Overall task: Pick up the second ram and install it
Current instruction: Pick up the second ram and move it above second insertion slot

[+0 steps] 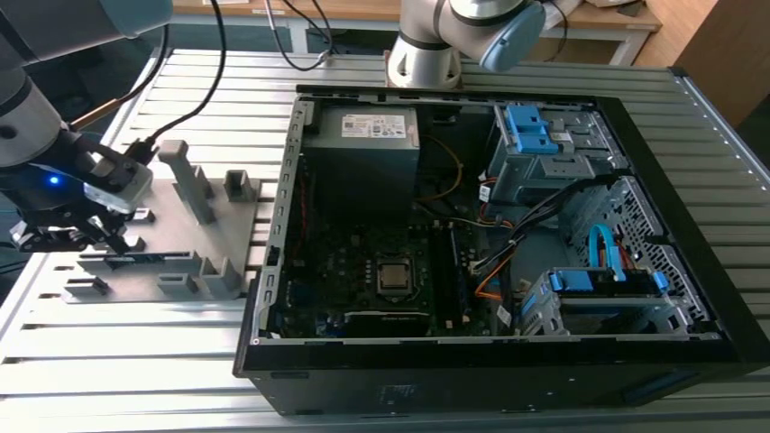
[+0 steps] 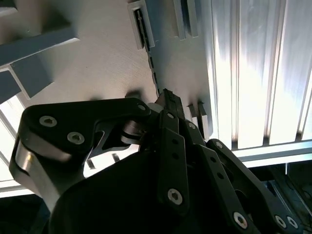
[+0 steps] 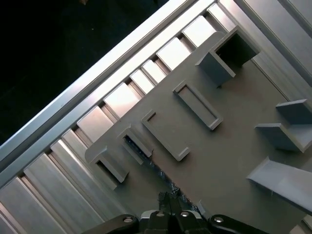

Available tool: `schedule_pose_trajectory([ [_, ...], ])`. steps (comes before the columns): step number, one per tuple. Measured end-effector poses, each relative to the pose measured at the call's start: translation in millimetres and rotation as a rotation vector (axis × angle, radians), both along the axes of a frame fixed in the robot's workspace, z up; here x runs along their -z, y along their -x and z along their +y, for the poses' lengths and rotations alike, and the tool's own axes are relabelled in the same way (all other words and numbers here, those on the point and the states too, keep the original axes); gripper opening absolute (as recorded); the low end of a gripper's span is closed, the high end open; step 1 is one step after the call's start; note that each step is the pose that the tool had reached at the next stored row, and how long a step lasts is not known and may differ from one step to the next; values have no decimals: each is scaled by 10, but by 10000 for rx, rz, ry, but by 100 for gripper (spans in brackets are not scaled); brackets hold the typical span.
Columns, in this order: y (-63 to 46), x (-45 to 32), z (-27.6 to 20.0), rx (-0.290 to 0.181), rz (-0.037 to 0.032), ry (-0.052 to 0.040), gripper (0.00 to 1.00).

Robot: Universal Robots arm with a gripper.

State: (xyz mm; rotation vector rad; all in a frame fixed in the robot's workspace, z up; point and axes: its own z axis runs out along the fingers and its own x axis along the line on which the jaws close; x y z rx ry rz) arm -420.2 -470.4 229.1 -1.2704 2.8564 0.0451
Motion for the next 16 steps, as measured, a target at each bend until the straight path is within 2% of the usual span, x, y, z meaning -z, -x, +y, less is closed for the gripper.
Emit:
schedule_pose_trajectory([
  [4,0,0,0,-256,0,-11,10],
  [6,-1,-1,-1,-381,1,-91,10],
  [7,-1,0,0,-417,-2,-177,10],
  [11,1,2,-1,-432,-14,-671,10],
  [13,2,2,-1,-451,-14,-683,10],
  [14,2,3,-1,-506,-11,-645,10],
  [16,2,2,-2,-647,0,-437,10],
])
